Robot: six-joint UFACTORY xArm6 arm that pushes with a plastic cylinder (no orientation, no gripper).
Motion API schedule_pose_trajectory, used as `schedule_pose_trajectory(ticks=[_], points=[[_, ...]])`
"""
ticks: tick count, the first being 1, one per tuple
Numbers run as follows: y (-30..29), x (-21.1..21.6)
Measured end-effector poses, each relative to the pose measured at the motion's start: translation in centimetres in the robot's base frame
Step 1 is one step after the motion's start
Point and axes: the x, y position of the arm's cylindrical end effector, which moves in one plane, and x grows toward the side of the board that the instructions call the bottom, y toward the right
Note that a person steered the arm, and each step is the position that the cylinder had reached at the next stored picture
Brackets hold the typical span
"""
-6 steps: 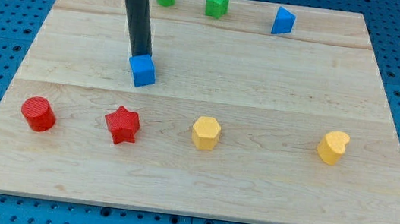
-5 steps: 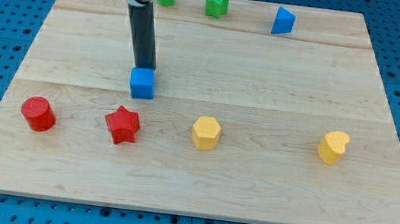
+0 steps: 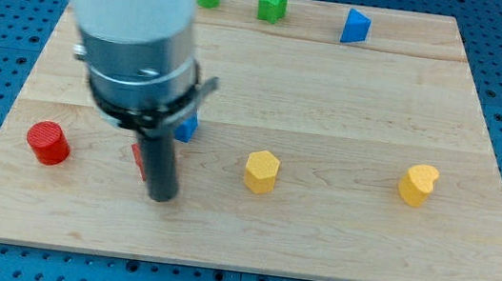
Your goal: Drag the red star towards top side
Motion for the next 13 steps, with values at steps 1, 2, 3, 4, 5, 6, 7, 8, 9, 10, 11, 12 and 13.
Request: schedule_pose_trajectory(ticks=[1,2,3,4,5,6,7,8,9,10,11,12,13], points=[[-1.9,-2.5],[-3.4,-3.8],[-4.2,-6.1],[-1.6,-9.8],[2.4,-13.0],[6.9,-16.1],[8.3,-18.8],[7.5,-20.1],[6.6,-21.1],[5.6,-22.2],[6.8,-24.4],[9.9,-26.8],[12.5,-28.7]])
